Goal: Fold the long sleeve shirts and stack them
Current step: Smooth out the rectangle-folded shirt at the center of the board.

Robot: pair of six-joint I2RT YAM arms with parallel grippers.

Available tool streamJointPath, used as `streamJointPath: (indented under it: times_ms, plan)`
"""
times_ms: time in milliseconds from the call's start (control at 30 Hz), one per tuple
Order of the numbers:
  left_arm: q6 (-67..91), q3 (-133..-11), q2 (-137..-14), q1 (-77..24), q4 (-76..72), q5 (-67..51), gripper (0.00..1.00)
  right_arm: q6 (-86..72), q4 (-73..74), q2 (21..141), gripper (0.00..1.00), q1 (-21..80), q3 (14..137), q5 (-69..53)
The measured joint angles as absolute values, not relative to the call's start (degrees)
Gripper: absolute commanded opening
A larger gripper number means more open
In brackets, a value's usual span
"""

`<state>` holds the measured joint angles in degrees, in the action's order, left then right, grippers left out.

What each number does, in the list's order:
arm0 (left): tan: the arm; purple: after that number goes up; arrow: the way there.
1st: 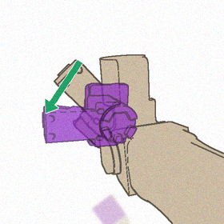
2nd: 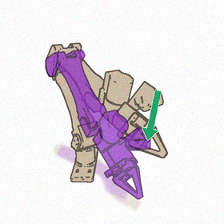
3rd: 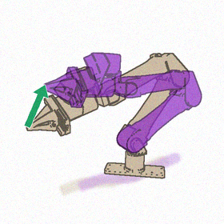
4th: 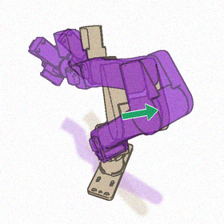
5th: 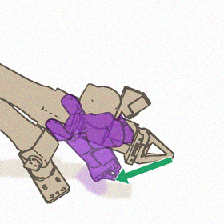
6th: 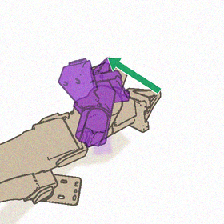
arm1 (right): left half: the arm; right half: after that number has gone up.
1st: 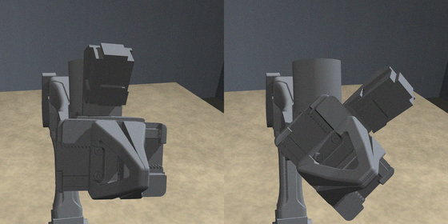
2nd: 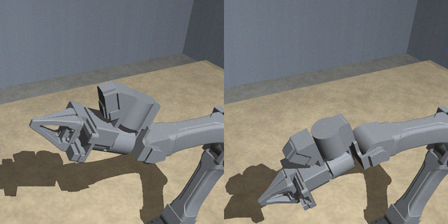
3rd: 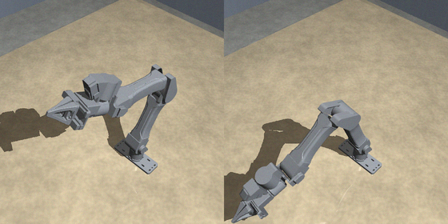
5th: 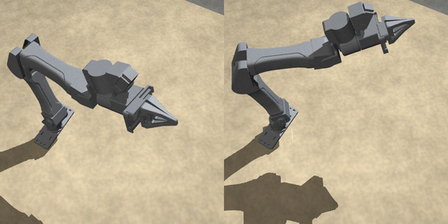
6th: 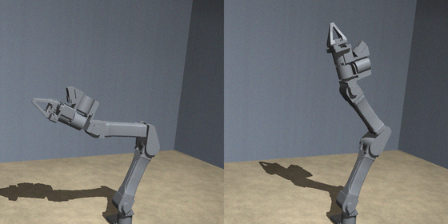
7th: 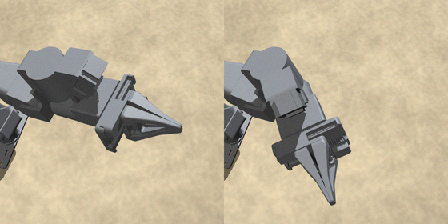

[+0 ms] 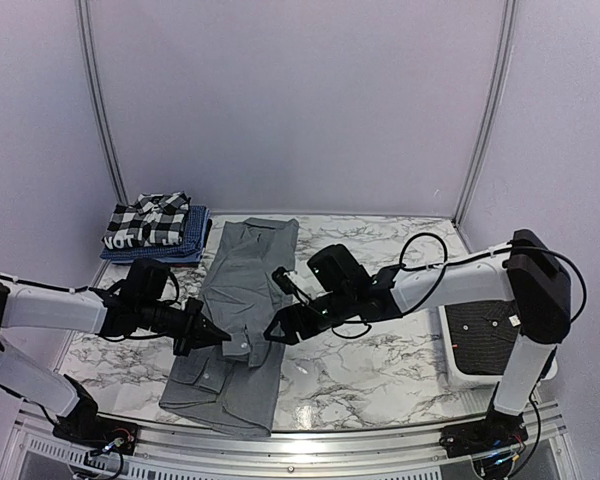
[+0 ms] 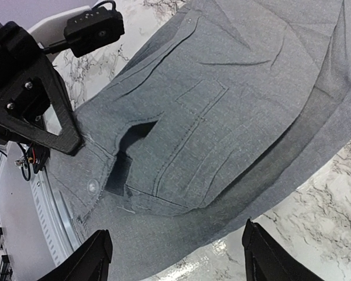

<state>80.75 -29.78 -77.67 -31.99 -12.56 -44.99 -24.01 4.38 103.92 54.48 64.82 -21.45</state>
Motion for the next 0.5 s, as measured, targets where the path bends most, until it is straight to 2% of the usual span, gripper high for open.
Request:
streamJointPath:
  times_ms: [133,400,500]
  plan:
    - [75.85,-30.00,-79.26,-31.92,-6.92,-44.12,0.16,-25.02,3.84,103.92,0.67,55.40,64.51,-21.58]
    - [67.42,-32.14,-80.68,-31.92,0.47,-41.01,0.33,-27.03,1.76,105.80,0.58,57.45,64.18,-21.69]
    - [65.56,-32.75,-80.75,-31.92,1.19,-40.18,0.36,-27.64,1.74,107.33,0.57,58.02,64.18,-21.69]
